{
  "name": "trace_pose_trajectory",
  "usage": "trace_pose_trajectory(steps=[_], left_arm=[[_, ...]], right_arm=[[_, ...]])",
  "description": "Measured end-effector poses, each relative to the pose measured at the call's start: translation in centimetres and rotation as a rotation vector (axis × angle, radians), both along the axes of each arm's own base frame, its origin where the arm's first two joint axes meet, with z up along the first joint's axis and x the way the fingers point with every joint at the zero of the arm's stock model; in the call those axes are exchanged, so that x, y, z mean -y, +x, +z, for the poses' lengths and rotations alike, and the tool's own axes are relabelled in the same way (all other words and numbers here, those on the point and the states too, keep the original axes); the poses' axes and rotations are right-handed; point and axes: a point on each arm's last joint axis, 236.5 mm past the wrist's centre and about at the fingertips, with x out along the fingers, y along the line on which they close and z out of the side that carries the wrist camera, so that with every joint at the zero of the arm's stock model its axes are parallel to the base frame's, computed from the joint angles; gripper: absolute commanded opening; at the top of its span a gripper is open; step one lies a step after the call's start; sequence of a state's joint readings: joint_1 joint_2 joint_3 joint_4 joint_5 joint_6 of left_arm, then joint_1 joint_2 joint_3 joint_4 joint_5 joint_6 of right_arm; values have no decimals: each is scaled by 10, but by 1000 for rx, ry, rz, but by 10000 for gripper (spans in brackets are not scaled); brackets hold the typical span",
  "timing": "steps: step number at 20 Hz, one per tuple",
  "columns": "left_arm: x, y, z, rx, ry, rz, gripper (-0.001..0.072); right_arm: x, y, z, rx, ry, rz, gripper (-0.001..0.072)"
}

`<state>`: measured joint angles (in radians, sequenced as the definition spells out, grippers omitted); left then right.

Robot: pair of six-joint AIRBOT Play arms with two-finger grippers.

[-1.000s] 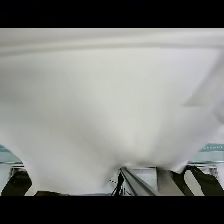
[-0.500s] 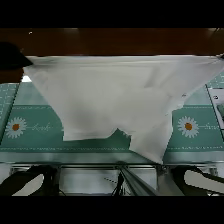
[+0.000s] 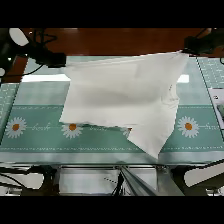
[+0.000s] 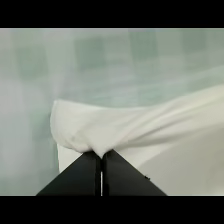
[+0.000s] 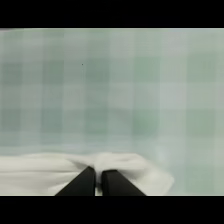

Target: Fold the shirts.

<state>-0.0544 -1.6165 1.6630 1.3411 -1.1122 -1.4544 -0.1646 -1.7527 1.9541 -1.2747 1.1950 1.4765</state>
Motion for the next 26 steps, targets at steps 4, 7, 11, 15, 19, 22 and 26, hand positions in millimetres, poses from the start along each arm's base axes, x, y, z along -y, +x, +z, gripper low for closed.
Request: trace_pose_trajectory(steps=[4,7,11,15,19,22,26], left_arm=[[-2,43,-12,124,-11,43,20],[-3,57,-31,136,-14,58,20],[-3,63,-62,104,-13,65,21],[-5,50,-86,13,-9,57,20],[-4,18,-94,-143,-2,13,21],[-4,-3,-97,-239,5,-19,21],[-7,-19,-103,-315,5,-38,94]], right_arm=[[-2,32,-29,40,30,-55,35],[-1,42,-53,25,43,-85,35],[0,44,-74,-11,46,-99,35],[-2,26,-91,-111,47,-78,35],[-11,-26,-107,-328,43,6,35],[-16,-66,-113,-491,42,64,35],[-16,-89,-115,-591,42,66,116]])
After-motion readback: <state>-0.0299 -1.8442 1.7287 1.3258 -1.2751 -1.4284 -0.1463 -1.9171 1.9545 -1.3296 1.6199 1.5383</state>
